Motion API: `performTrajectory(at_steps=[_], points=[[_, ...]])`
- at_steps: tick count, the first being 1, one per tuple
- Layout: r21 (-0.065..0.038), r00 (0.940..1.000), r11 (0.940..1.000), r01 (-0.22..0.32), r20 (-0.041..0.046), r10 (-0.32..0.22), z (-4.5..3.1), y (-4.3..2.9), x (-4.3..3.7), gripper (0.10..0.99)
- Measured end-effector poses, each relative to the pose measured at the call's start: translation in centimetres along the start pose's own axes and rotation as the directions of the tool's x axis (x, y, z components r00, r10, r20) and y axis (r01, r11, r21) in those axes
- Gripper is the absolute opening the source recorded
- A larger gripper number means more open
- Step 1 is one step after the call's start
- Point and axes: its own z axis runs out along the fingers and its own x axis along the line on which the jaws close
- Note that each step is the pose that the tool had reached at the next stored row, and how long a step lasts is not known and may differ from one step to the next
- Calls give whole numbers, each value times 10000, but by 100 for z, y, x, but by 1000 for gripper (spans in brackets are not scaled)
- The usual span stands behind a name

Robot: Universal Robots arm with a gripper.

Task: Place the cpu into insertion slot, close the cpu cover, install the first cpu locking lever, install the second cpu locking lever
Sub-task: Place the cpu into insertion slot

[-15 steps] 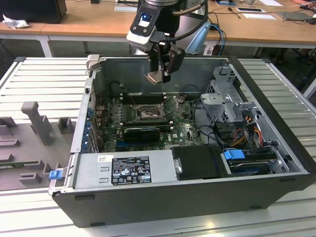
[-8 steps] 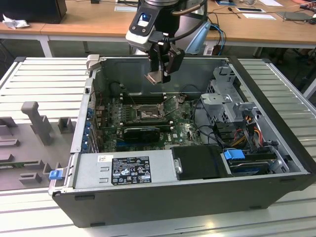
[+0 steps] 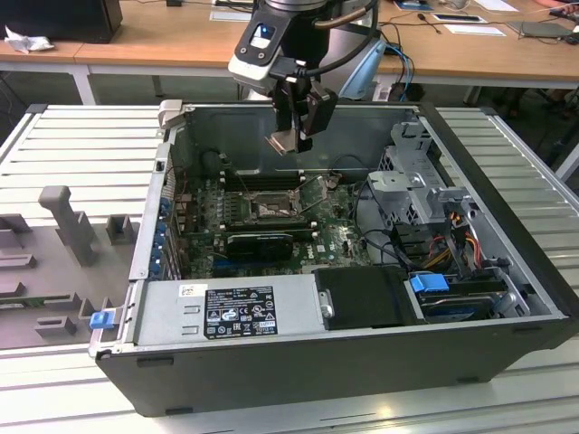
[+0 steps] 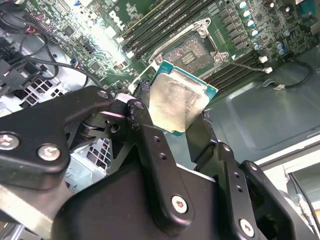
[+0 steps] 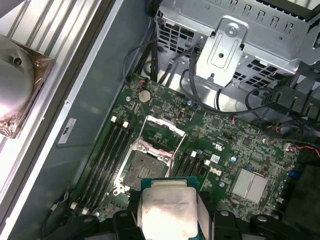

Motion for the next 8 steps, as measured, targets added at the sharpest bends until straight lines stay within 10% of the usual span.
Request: performTrajectory(at_steps=[8], points=[[-7,9995,9995,-328,29,328,1,0,0,529]])
